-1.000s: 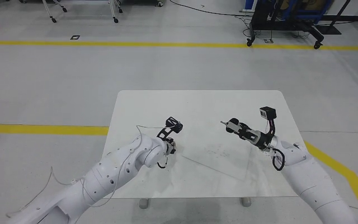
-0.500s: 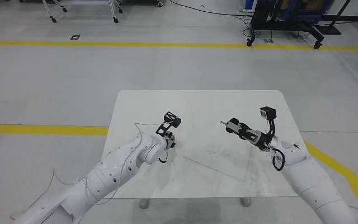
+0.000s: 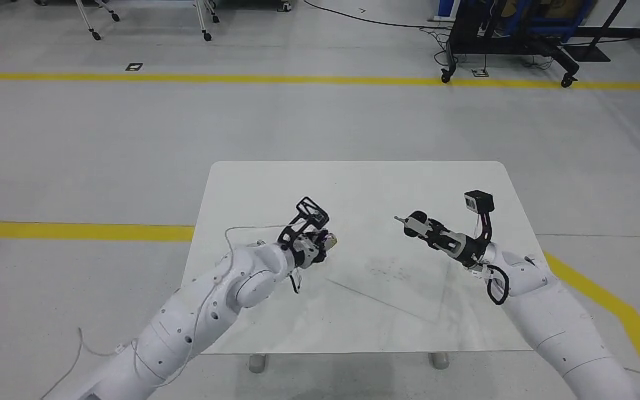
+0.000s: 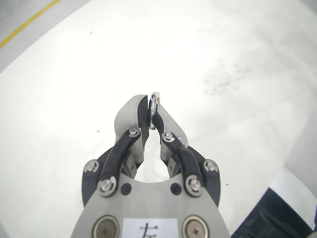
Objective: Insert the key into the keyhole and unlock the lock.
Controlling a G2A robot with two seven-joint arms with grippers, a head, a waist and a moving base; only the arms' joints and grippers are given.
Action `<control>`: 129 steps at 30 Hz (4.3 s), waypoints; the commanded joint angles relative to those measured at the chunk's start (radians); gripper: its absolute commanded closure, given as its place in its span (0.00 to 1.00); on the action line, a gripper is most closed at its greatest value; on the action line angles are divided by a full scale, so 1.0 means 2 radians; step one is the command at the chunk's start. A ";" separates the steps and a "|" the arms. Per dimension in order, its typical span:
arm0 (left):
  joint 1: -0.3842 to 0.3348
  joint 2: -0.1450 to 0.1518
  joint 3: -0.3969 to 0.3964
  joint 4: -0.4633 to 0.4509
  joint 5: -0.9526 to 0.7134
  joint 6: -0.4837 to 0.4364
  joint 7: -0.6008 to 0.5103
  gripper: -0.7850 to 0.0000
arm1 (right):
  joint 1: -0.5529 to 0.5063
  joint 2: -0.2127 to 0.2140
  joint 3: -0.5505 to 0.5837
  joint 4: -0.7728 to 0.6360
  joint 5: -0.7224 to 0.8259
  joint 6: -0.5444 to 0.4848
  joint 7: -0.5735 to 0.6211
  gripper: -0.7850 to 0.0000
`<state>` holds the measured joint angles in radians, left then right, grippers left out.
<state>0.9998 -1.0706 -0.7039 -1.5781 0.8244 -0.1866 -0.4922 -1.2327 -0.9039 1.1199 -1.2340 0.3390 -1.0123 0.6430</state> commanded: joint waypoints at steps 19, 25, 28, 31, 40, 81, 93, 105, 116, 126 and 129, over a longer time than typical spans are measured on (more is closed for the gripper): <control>0.049 0.031 -0.107 0.046 -0.185 -0.309 0.064 1.00 | -0.001 -0.001 -0.002 -0.004 0.002 0.009 -0.003 1.00; 0.033 0.013 -0.067 0.099 -0.371 -0.327 0.064 1.00 | 0.017 -0.014 -0.031 -0.025 0.009 0.062 -0.021 1.00; 0.017 0.003 -0.048 0.141 -0.459 -0.325 0.051 1.00 | 0.022 -0.017 -0.035 -0.020 0.011 0.069 -0.022 1.00; 0.017 0.003 -0.048 0.141 -0.459 -0.325 0.051 1.00 | 0.022 -0.017 -0.035 -0.020 0.011 0.069 -0.022 1.00; 0.026 -0.001 -0.043 0.132 -0.497 -0.312 0.043 1.00 | 0.019 -0.020 -0.035 -0.030 0.026 0.088 -0.049 1.00; -0.061 -0.095 0.006 0.331 -0.816 -0.279 -0.180 1.00 | 0.076 -0.090 -0.110 0.001 0.037 0.096 -0.055 1.00; -0.055 -0.099 -0.013 0.339 -0.855 -0.235 -0.212 1.00 | 0.058 -0.087 -0.075 -0.005 0.069 0.086 -0.051 1.00; -0.057 -0.106 -0.007 0.333 -0.875 -0.026 -0.152 1.00 | 0.042 -0.083 -0.048 -0.028 -0.013 0.070 -0.089 1.00; -0.089 -0.146 0.011 0.379 -0.940 0.002 -0.216 1.00 | -0.120 -0.060 0.094 -0.223 -0.398 0.189 -0.254 1.00; -0.142 -0.205 0.047 0.483 -0.966 0.011 -0.255 1.00 | -0.247 -0.057 0.123 -0.406 -0.578 0.388 -0.236 1.00; -0.151 -0.222 0.056 0.505 -0.966 0.011 -0.246 1.00 | -0.255 -0.059 0.116 -0.438 -0.616 0.455 -0.209 1.00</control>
<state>0.7031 -1.5012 -0.5969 -0.5841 -1.1047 -0.1648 -0.9909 -1.7400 -1.0199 1.3581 -2.0861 -0.8596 -0.1682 0.2005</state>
